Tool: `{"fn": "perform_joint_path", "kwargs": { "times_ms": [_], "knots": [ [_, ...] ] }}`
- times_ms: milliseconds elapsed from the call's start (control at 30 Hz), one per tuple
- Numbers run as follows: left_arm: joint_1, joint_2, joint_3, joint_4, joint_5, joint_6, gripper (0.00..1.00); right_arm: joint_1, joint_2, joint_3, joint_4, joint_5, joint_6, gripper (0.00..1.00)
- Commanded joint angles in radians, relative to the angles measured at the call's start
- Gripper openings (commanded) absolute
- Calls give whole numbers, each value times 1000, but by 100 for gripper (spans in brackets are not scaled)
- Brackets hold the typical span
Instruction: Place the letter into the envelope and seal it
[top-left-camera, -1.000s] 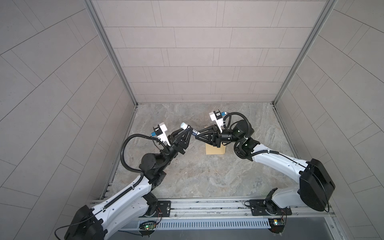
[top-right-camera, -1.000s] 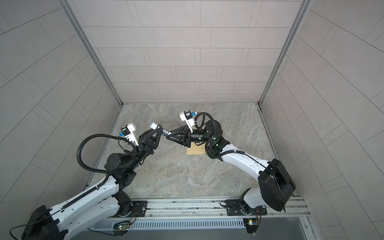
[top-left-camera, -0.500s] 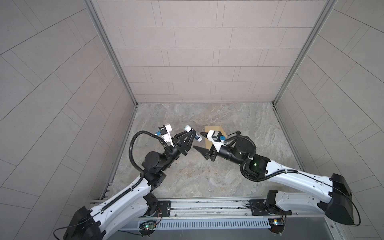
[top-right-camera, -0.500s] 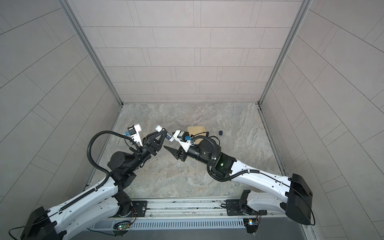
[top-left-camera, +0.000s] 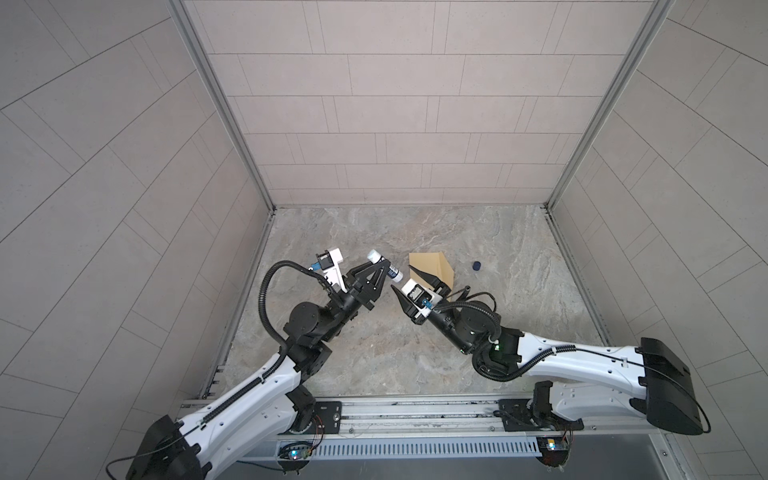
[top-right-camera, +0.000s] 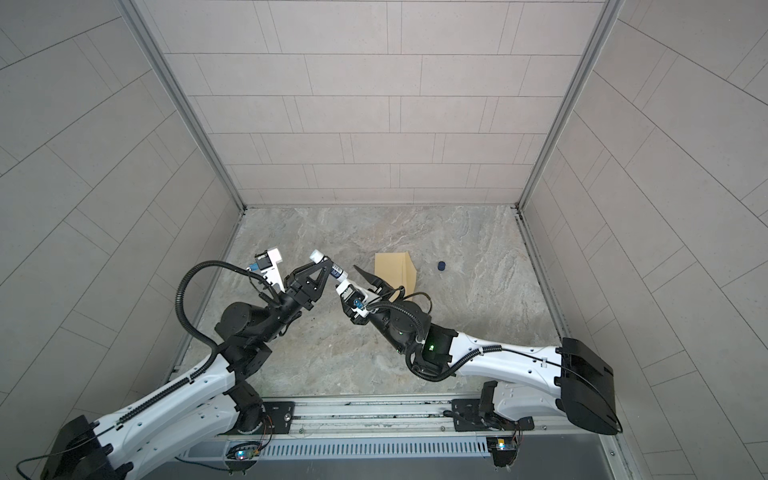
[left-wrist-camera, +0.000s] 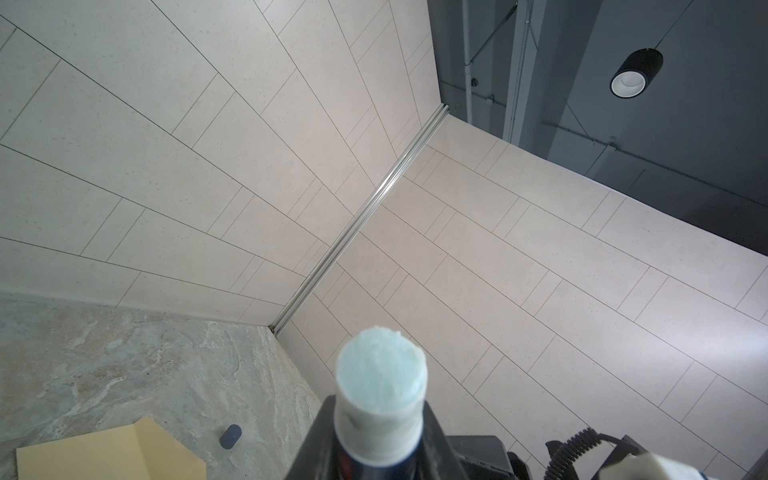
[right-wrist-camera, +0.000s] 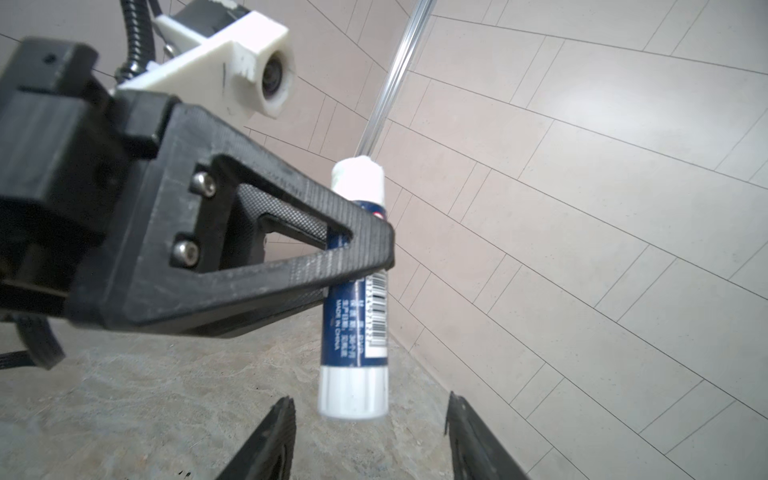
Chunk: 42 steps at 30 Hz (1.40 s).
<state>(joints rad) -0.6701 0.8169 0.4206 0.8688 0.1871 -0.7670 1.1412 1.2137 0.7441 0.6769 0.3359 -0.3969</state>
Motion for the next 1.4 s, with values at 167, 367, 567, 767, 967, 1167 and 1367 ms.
{"fn": "perform_joint_path", "kwargs": {
  "times_ms": [167,367,567,767,967,1167,1367],
  "knots": [
    [-3,-10,28,39,-1,-3,0,12,38,26,57,24,-12,45],
    [-2,-7,24,39,-4,-5,0,15,44,34,68,14,18,39],
    [-2,-7,23,40,-3,-8,0,15,51,42,69,14,36,37],
    [-3,-8,21,41,-4,-8,0,15,53,49,66,18,50,25],
    [-2,-5,17,41,8,2,0,6,18,58,17,4,128,4],
    [-2,23,-2,102,60,36,0,-241,-59,115,-197,-498,540,0],
    [-2,61,-15,230,149,37,0,-478,57,128,85,-1014,1061,1]
  ]
}}
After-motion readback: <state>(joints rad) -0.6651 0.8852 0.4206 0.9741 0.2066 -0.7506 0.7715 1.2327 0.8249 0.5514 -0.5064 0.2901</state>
